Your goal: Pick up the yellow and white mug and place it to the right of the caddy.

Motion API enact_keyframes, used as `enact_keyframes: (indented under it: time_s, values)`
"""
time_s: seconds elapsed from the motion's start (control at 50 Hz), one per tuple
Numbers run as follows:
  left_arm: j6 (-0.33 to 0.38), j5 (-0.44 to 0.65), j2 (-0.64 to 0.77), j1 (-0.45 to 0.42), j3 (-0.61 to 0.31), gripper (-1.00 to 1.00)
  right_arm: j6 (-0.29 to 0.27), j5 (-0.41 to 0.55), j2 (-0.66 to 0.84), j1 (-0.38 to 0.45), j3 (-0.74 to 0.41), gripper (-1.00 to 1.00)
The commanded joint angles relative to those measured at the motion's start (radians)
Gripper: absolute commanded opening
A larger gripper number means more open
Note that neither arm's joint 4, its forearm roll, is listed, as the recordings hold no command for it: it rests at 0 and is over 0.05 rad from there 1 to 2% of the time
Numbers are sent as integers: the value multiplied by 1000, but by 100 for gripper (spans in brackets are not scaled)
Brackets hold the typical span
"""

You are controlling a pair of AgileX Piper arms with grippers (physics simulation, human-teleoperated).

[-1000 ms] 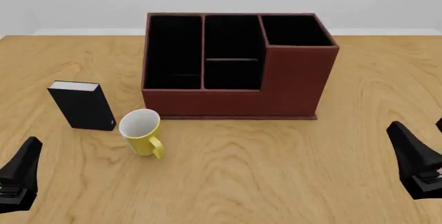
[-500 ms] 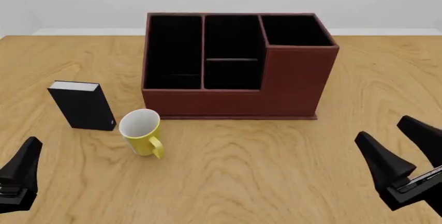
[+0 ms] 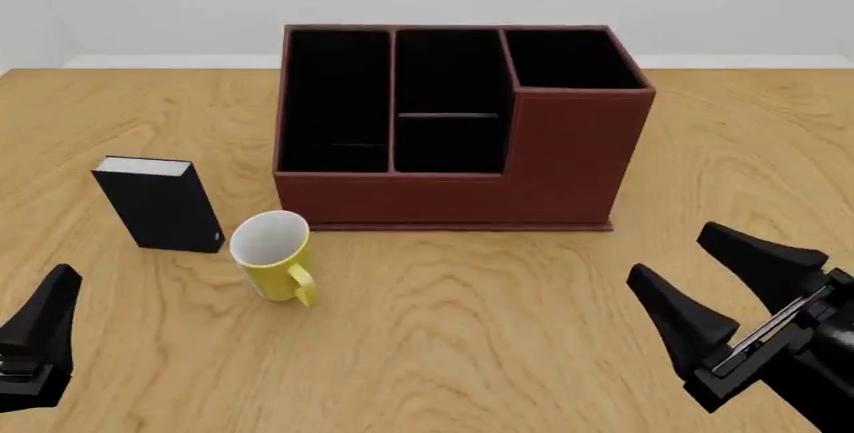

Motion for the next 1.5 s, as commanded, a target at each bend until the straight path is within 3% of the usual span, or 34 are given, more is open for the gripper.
enact_keyframes:
  time_s: [0.02,0.86,1.14,1.5]
  values:
    - [0,0,0,0,0,100,3,-93,98,63,9,100]
    - [0,0,0,0,0,100,8,-354,454,251,-62,100]
    - [0,0,0,0,0,100,5,-502,611,300,-61,100]
    - [0,0,0,0,0,100,1,-551,728,345,-115,100]
